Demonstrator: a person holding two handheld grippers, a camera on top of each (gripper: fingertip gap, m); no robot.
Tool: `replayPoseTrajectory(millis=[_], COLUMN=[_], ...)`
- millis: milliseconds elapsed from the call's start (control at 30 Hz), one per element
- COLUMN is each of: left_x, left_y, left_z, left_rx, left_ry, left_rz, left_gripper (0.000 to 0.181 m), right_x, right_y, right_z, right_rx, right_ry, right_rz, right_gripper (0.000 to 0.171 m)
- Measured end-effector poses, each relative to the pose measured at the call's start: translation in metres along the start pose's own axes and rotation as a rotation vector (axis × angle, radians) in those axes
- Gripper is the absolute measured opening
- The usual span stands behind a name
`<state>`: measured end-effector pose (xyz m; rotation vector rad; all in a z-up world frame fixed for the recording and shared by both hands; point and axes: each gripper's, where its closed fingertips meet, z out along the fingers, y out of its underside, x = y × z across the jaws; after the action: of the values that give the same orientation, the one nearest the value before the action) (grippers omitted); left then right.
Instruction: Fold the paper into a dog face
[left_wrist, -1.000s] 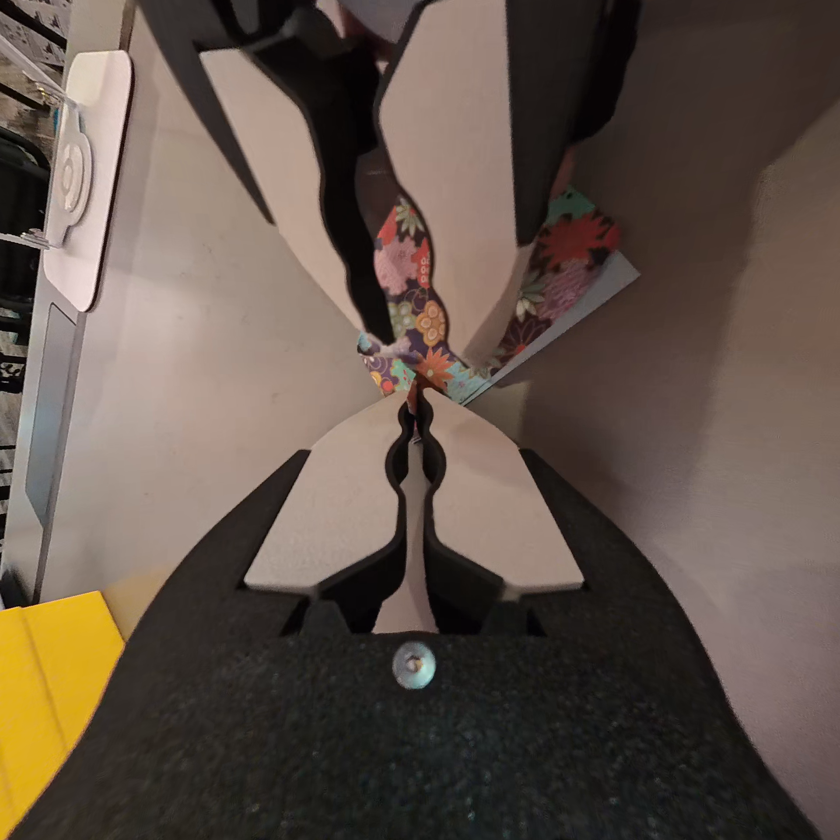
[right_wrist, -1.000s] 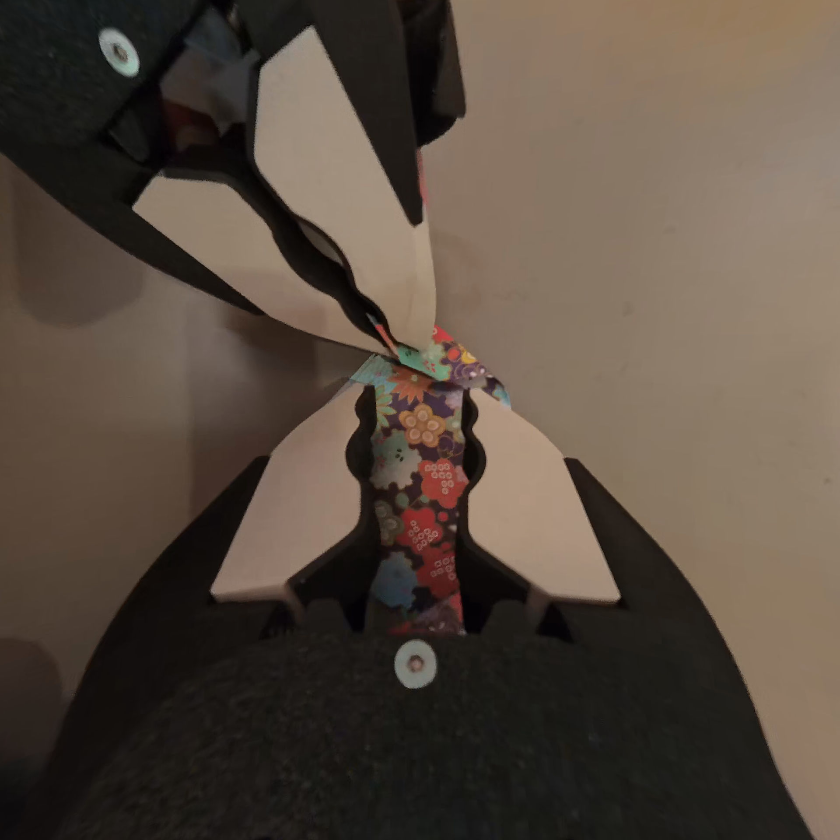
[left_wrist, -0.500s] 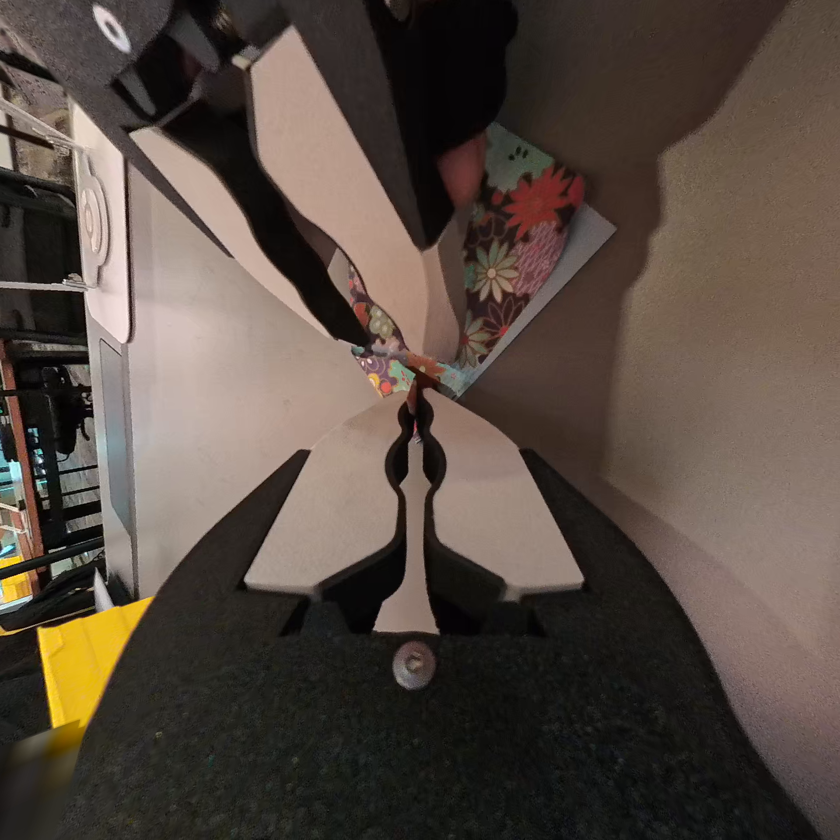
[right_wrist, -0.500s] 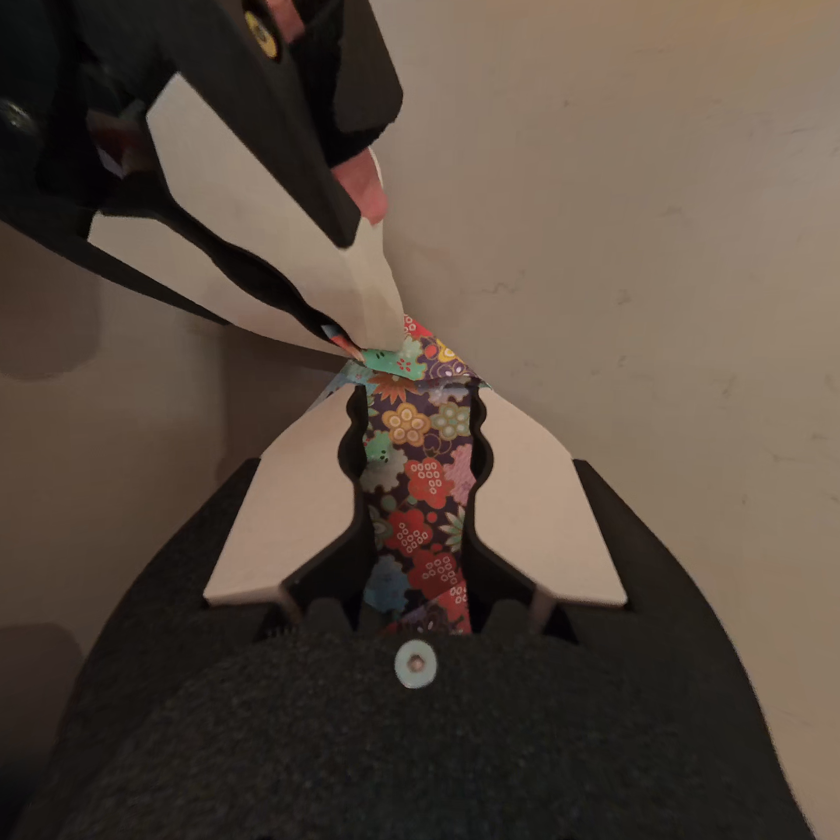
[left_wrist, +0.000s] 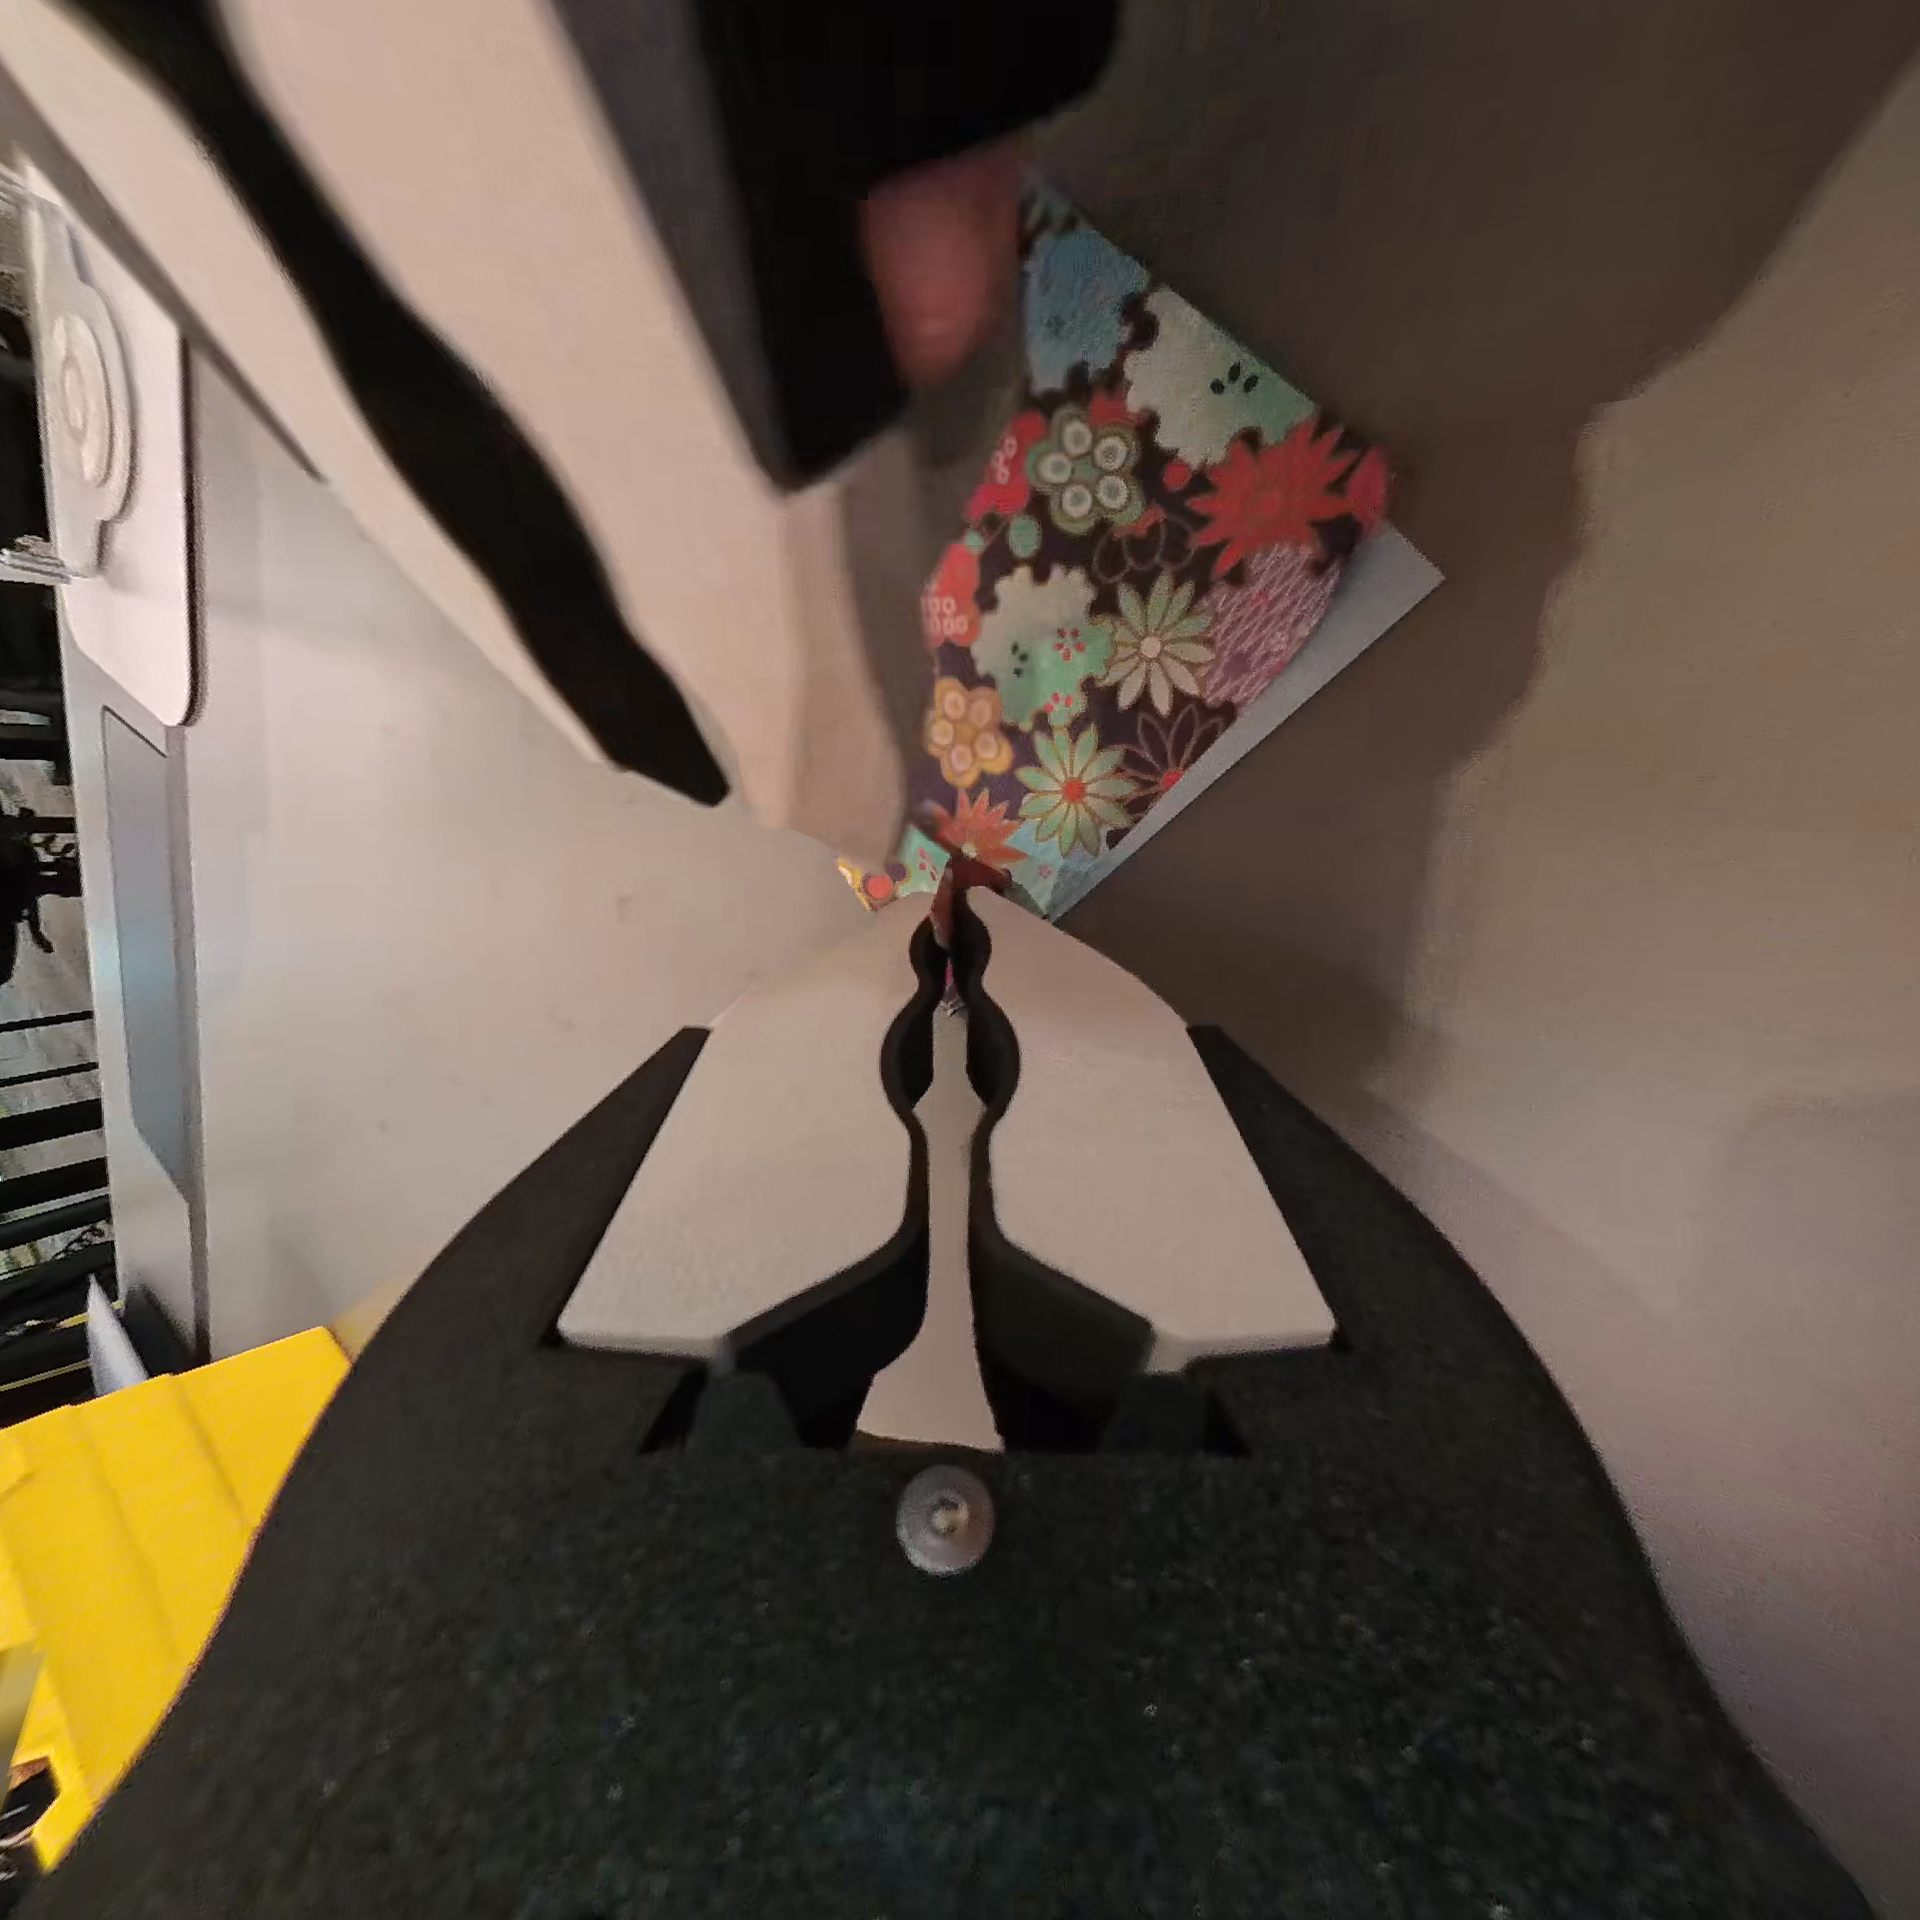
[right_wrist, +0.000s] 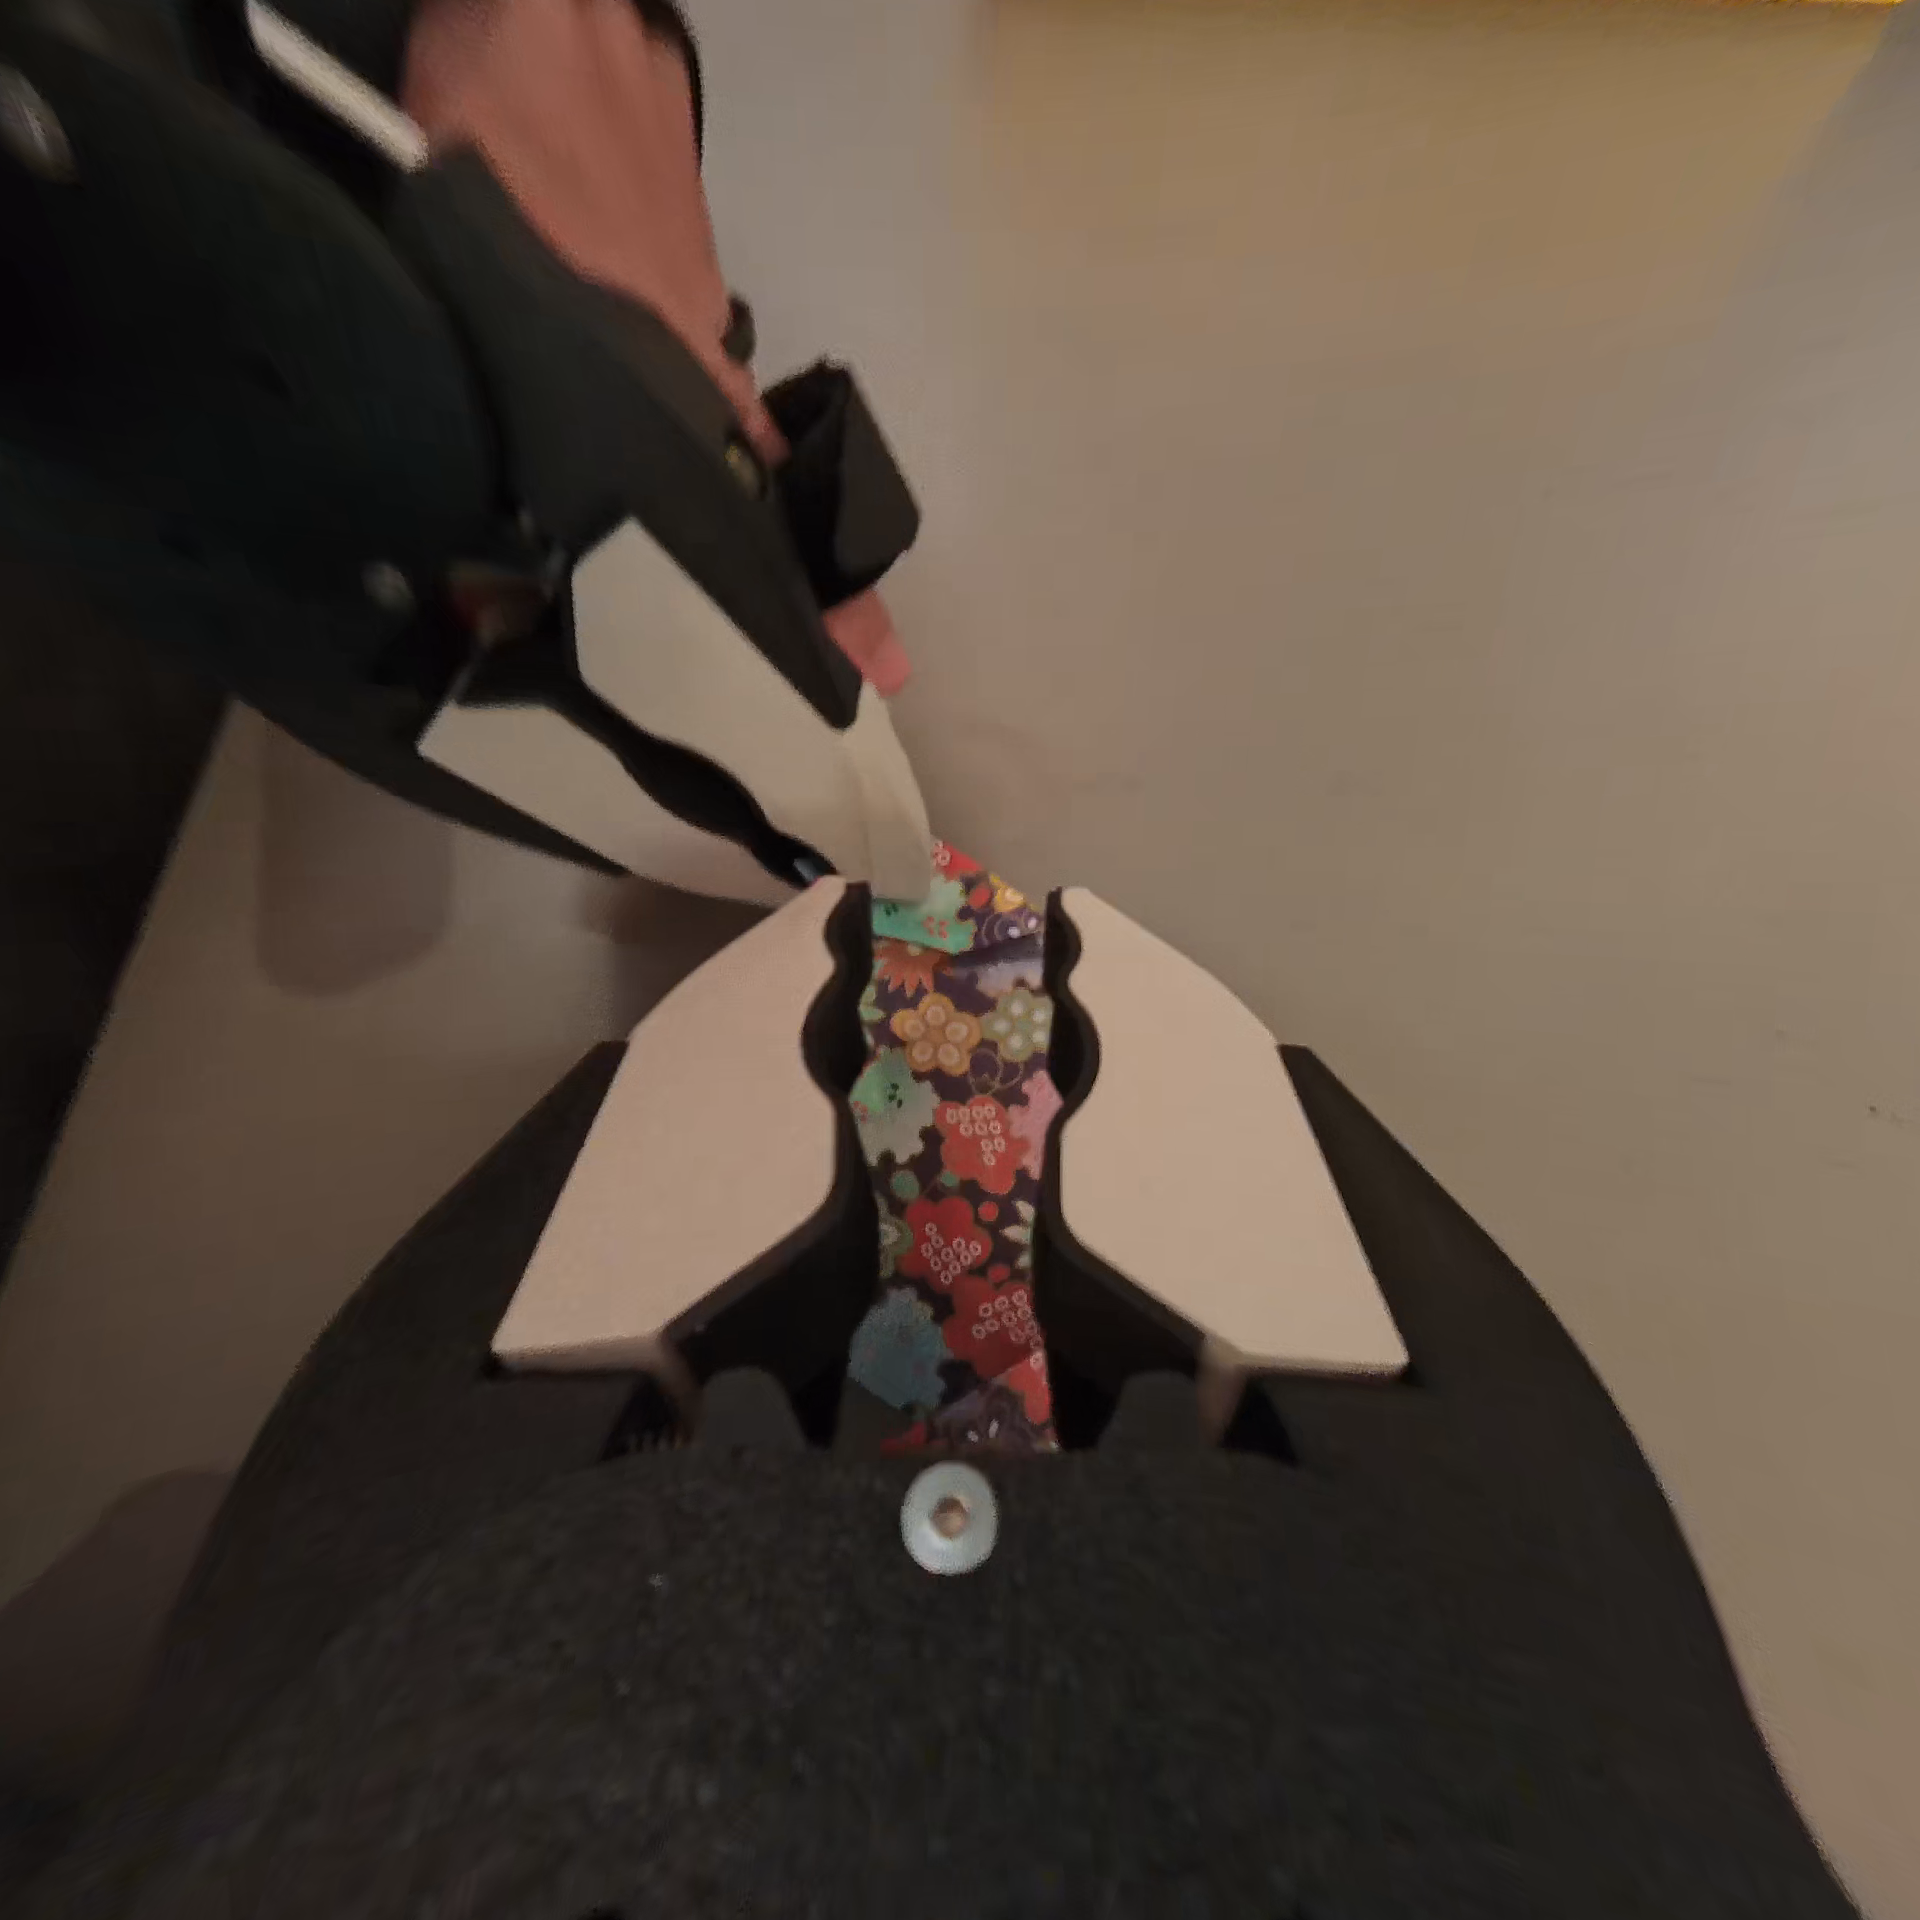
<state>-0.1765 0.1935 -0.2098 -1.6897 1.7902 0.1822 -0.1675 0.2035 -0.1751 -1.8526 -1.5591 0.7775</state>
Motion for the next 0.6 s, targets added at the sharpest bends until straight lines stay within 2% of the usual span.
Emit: replayPoseTrajectory(millis=[300, 600], left_x=[0.000, -0.001], left_y=[0.000, 0.001], left_z=[0.000, 0.000], left_rx=[-0.027, -0.037], left_ry=[-0.049, -0.098], left_rz=[0.021, 0.016], left_gripper=[0.000, 0.000], right_x=[0.011, 0.014], right_y=[0.018, 0.020], right_z=[0.028, 0.029], right_rx=[-0.151, -0.173], right_ry=[0.031, 0.059], right_rz=[-0.021, -0.013], right_gripper=[0.000, 0.000])
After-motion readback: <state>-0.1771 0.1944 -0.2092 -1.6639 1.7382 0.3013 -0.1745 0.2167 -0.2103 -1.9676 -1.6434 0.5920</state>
